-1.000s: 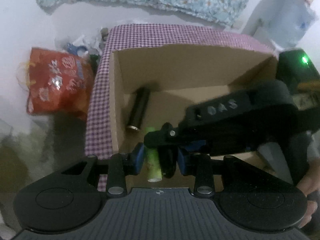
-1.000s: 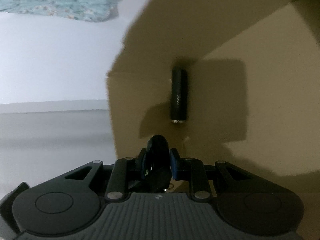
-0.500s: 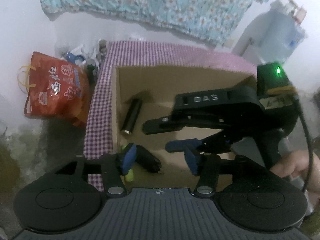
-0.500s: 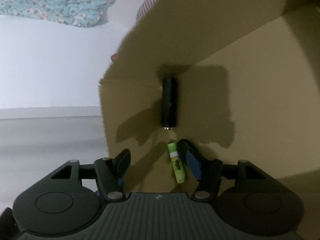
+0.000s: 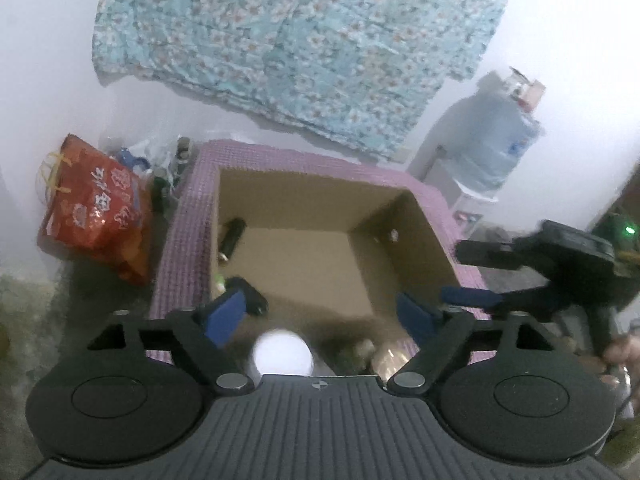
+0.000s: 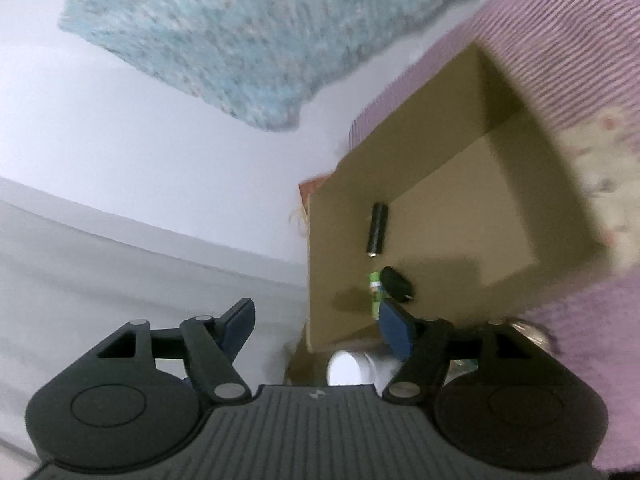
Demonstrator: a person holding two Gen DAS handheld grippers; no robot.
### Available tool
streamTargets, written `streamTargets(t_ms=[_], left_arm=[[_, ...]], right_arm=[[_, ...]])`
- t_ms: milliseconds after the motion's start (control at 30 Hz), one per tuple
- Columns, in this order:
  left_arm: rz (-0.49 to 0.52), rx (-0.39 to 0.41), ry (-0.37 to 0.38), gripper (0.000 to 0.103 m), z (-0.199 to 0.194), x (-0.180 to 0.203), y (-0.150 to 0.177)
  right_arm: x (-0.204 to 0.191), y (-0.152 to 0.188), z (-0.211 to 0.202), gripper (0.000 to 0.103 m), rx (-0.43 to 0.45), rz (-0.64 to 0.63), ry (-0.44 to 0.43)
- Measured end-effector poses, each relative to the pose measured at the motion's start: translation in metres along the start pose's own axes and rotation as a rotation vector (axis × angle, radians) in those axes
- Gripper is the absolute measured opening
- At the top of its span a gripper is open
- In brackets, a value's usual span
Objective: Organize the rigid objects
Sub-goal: 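Move the right gripper to the pink bowl and grip its rim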
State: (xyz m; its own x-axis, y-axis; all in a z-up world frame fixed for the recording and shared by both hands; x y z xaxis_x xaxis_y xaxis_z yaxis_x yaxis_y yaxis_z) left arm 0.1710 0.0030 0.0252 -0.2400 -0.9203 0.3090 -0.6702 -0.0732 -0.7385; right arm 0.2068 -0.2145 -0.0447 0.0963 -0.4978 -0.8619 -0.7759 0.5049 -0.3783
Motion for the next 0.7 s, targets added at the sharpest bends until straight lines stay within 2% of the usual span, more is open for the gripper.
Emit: streamTargets(t_ms=[67, 167, 333, 500, 700], left_arm=[[0.027, -0.019, 0.014, 0.091, 0.001, 0.010, 0.020], [0.072, -0.077, 0.044, 0.099, 0.015, 0.026, 0.053], [0.106, -0.218, 0.089, 0.099, 0.050, 0.049, 0.113], [0.127, -0.300, 0.136, 0.099, 0.076, 0.067, 0.151], [0.148, -0.328, 0.107, 0.092, 0.094, 0.066, 0.172]], right_arm=[[0.013, 0.012, -0.031, 0.073, 0.055, -0.019, 0.030], [0.049, 0.037, -0.061, 0.073, 0.105, -0.006, 0.124], [0.109, 0.087, -0.063, 0.073, 0.068, 0.045, 0.310], [0.126, 0.111, -0.047, 0.073, 0.018, 0.060, 0.343], [0.126, 0.113, -0.026, 0.073, -0.005, -0.019, 0.364]])
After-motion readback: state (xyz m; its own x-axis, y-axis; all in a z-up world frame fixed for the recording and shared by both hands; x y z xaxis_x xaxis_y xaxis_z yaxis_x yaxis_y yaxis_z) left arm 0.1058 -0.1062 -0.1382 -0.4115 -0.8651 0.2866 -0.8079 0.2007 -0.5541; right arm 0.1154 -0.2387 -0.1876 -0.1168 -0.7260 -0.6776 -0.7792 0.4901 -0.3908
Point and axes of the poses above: each gripper's, at about its wrist camera, not at the fingertips, and z roughly the way its jaws point, x to its right, y to its underside, the point moved 10 cm from there along z, roughly the way its jaws point, and after that the axes turned 6 degrees about x, right-handed, at the moved point
